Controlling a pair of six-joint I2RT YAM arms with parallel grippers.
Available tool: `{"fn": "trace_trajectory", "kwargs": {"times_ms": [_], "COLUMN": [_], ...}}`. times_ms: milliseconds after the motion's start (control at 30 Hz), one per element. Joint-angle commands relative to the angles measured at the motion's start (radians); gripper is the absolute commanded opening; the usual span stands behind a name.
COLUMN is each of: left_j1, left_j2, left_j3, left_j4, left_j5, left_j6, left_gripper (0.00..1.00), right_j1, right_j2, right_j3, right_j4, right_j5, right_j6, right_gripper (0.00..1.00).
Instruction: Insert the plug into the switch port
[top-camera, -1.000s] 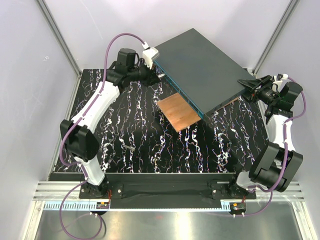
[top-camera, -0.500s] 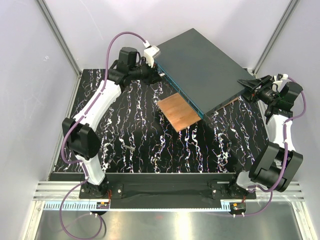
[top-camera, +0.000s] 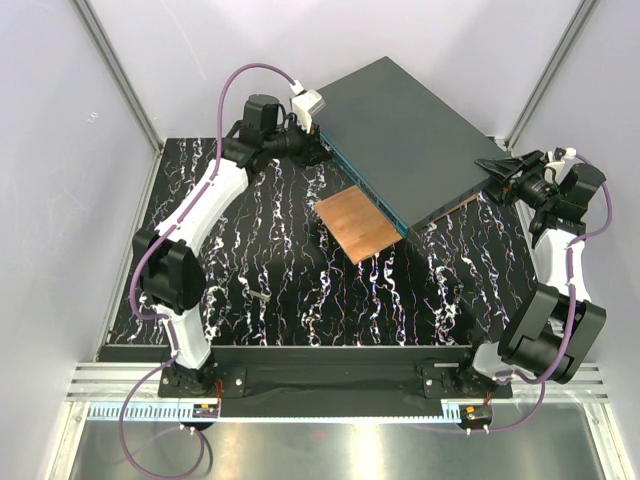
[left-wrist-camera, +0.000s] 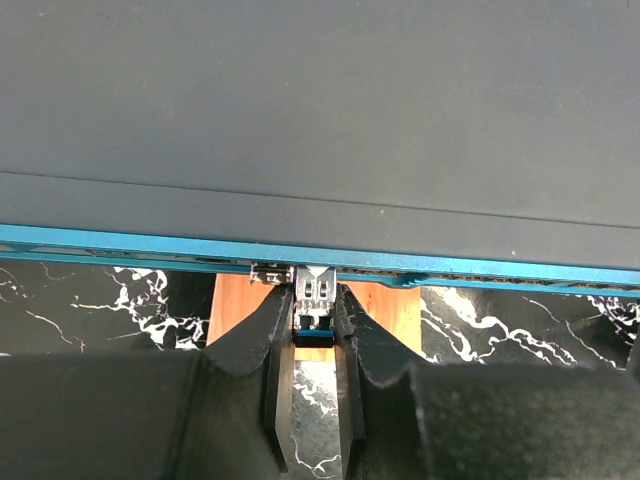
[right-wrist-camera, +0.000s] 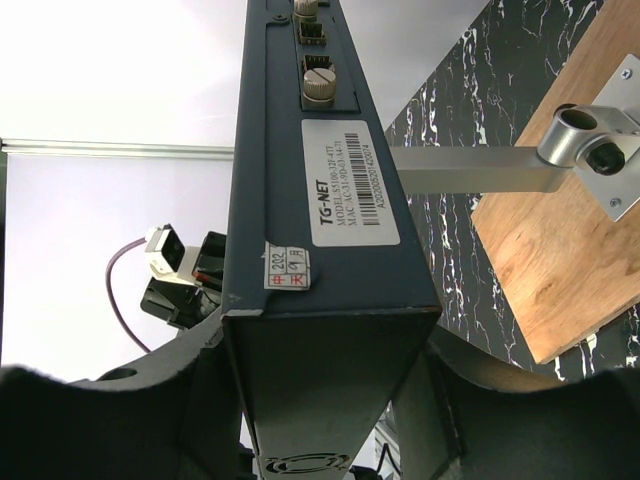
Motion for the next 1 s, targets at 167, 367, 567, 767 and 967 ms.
{"fn": "trace_trajectory", "kwargs": {"times_ms": [167, 367, 567, 767, 967], "left_j1": [-0.008, 0.061, 0.103, 0.097, 0.068], "left_j2": [-0.024, -0.146, -0.228, -0.203, -0.159], "left_j3": [-0.012, -0.138, -0.198, -0.144, -0.077], "left_j4": [0.104, 0.012, -0.102, -0.082, -0.065], "left_j5": [-0.02, 0.003, -0.002, -0.002, 0.0], "left_j6": [0.013, 0.062, 0.147, 0.091, 0.065], "left_gripper": [0.31, 0.35, 0.3, 0.11, 0.03], "right_j1": [0.043, 0.043, 0.043, 0.043, 0.043], "right_j2": [0.021, 0.03, 0.033, 0.041, 0.044], "right_j3": [0.048, 0.057, 0.088, 0.111, 0.134], "right_j4": [0.043, 0.027, -0.043, -0.098, -0.126], "right_j5": [0.018, 0.018, 0.029, 0.026, 0.023], "right_j6": [-0.027, -0.034, -0.092, -0.134, -0.158], "right_gripper": [0.0, 0.0, 0.0, 0.0, 0.0]}}
